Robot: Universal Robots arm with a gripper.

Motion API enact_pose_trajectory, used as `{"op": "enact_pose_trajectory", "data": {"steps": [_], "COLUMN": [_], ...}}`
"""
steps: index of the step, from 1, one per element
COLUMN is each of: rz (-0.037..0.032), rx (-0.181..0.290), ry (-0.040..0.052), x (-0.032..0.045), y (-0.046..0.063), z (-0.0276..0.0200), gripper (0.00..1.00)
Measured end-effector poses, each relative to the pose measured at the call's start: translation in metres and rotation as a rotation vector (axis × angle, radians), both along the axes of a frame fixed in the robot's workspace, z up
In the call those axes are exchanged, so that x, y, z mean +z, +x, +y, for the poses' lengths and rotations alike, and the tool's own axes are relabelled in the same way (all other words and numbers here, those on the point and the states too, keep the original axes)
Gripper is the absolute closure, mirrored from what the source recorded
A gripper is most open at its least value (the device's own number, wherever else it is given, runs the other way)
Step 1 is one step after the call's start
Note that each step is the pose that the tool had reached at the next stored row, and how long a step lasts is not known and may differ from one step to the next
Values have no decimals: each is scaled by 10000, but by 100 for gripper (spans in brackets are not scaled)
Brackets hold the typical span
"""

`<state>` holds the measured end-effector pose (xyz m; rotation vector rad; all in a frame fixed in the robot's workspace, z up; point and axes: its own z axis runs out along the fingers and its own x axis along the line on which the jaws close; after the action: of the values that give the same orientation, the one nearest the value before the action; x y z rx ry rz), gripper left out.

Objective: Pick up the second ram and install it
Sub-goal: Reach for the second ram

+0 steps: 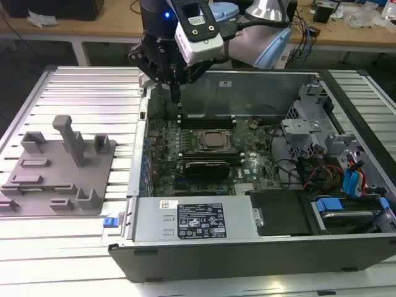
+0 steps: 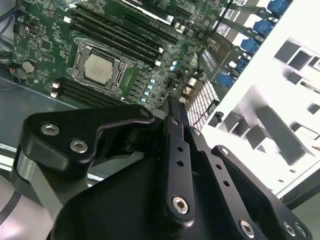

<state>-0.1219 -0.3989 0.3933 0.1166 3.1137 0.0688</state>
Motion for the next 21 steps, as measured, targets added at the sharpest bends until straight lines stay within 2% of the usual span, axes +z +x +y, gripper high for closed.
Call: {"op": "enact_pose_trajectory", "data": {"steps": [7,11,17,19,21], "rz": [0,0,0,0,0], "rx": [1,-1,0,-1,1], "ry": [1,0,0,1,0], "x": [0,0,0,0,0], "y": [-2,-97,-364,-411,-518], "z": [0,0,0,0,1], "gripper": [92,92,92,92,92]}}
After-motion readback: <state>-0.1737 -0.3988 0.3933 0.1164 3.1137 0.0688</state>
